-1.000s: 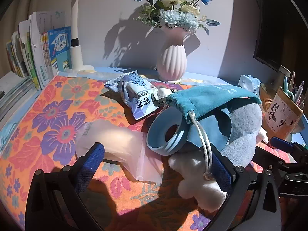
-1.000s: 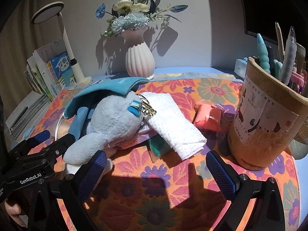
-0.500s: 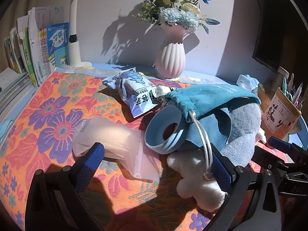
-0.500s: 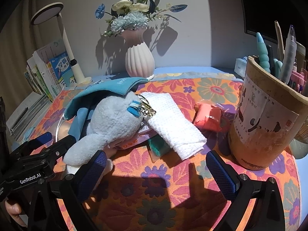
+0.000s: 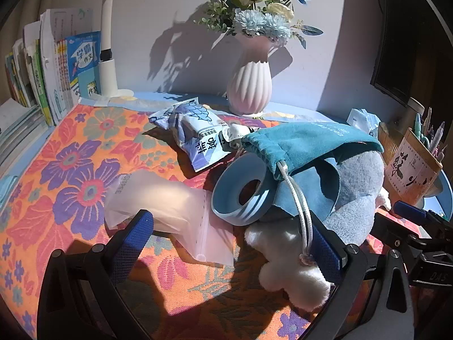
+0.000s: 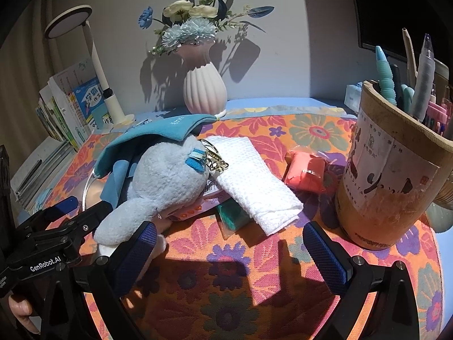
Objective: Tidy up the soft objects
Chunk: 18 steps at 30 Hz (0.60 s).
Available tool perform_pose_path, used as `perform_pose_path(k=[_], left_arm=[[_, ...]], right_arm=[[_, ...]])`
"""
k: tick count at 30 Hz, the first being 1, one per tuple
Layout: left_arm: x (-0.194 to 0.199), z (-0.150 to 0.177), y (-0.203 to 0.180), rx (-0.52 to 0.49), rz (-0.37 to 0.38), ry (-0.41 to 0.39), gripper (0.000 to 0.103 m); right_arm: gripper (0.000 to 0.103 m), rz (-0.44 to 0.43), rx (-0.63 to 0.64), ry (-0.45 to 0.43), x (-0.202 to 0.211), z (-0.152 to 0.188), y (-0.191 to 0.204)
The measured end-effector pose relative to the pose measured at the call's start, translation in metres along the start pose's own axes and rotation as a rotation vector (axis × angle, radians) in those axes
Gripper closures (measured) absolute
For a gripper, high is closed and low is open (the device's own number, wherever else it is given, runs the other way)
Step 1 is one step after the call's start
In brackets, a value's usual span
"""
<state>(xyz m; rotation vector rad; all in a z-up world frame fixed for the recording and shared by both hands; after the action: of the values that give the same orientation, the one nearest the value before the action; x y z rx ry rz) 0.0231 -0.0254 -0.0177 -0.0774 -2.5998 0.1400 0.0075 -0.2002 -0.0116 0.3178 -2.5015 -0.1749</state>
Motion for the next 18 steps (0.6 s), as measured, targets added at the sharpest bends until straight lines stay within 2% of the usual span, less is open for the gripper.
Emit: perform_pose_path(k=[18], left_arm=[[0.0005,0.0001,0.0002,0.0,0.003,-0.001,0.001]], right_arm=[[0.0,0.001,-0.002,0.003,0.0003,0.0015,0.0014]])
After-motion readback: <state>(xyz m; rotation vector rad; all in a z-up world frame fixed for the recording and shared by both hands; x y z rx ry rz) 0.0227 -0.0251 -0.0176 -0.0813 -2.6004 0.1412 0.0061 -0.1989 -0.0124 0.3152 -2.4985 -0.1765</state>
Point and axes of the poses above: each gripper's, at about its wrist camera, not at the fingertips, and x roughly against the way its jaws point, y to its left, z to its underside, the point moved 8 cm from there along -x, roughly the way its jaws point, and after that the axes turned 9 degrees about -y, right-handed, at the moved point
